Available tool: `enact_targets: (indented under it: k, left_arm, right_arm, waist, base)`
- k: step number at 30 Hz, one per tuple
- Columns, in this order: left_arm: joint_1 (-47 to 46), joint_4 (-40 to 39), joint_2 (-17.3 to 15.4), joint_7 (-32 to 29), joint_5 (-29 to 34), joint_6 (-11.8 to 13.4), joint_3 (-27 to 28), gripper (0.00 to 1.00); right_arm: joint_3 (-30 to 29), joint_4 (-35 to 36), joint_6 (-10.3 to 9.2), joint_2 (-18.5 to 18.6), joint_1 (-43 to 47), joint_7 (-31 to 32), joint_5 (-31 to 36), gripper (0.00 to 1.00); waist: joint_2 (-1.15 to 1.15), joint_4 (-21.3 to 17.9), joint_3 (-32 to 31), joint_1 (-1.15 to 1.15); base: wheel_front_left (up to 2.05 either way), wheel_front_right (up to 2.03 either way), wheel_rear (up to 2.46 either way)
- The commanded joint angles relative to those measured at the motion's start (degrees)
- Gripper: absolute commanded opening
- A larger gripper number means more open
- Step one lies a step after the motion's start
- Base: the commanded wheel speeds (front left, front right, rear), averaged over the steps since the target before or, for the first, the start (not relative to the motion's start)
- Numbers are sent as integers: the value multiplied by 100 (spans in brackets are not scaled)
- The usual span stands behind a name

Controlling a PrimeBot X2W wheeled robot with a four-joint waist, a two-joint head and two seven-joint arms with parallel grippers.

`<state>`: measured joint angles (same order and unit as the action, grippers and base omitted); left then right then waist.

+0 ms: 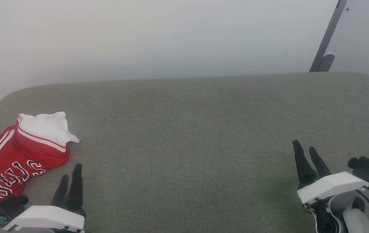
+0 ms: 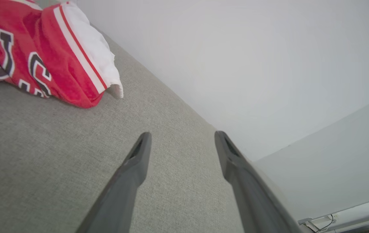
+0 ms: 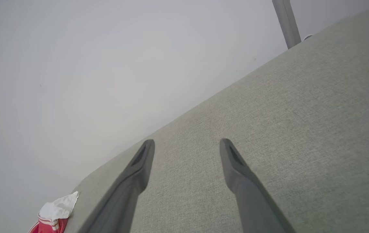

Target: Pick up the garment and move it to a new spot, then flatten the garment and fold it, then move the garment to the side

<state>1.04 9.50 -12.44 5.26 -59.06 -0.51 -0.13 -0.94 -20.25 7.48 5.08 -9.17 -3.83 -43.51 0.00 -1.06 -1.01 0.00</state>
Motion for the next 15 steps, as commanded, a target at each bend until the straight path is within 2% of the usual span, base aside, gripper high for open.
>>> enact_targets:
  k: [1, 15]
  left_arm:
    - [-9, -102, -80, 74, 221, -22, 51, 100]
    - [117, -156, -117, 310, 1179, -220, 266, 100]
  right_arm:
    - [-18, 49, 1, 33, -151, -73, 218, 100]
    - [-97, 89, 1, 58, -183, -268, 1210, 100]
  waist:
    - [0, -2, -1, 0]
    - [0, 14, -18, 0]
  base:
    - [0, 0, 0]
    - [0, 0, 0]
